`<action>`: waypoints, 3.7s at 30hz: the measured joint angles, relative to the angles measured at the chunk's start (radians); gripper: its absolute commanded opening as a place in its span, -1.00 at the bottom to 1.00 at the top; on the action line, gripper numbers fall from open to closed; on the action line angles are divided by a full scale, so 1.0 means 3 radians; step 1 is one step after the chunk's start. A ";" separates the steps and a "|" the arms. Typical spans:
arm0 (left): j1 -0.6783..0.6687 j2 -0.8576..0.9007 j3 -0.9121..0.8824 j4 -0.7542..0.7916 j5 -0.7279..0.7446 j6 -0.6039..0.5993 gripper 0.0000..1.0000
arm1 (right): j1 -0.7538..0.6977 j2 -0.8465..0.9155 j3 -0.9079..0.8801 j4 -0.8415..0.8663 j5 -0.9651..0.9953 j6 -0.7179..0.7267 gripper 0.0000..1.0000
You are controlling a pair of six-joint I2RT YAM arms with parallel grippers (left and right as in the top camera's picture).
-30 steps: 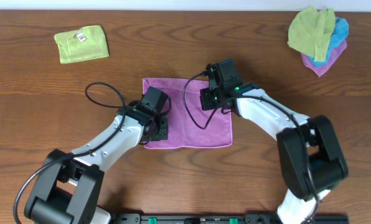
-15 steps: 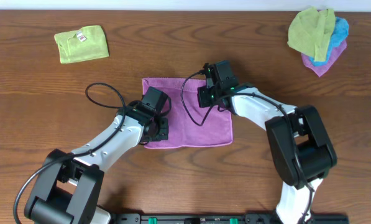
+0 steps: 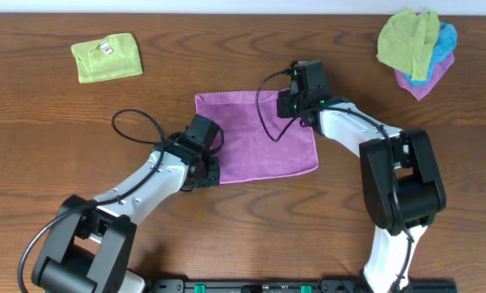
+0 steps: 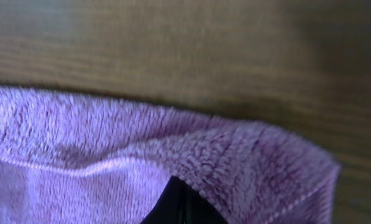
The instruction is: Fold the cloth
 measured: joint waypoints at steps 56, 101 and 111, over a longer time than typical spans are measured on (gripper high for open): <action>-0.0010 0.0223 -0.0010 0.0463 -0.0078 -0.0003 -0.89 | -0.0017 0.0248 0.0038 0.0502 -0.0093 0.0003 -0.97; -0.0020 0.0337 0.0437 -0.0036 -0.0184 0.0001 -0.88 | -0.0066 0.0038 0.0674 0.0219 -0.1150 -0.0005 -0.97; 0.0542 -0.0145 0.0626 0.0608 -0.0184 0.0211 -0.88 | -0.0045 -0.0304 0.0676 -0.1177 -0.1193 -0.0205 -0.97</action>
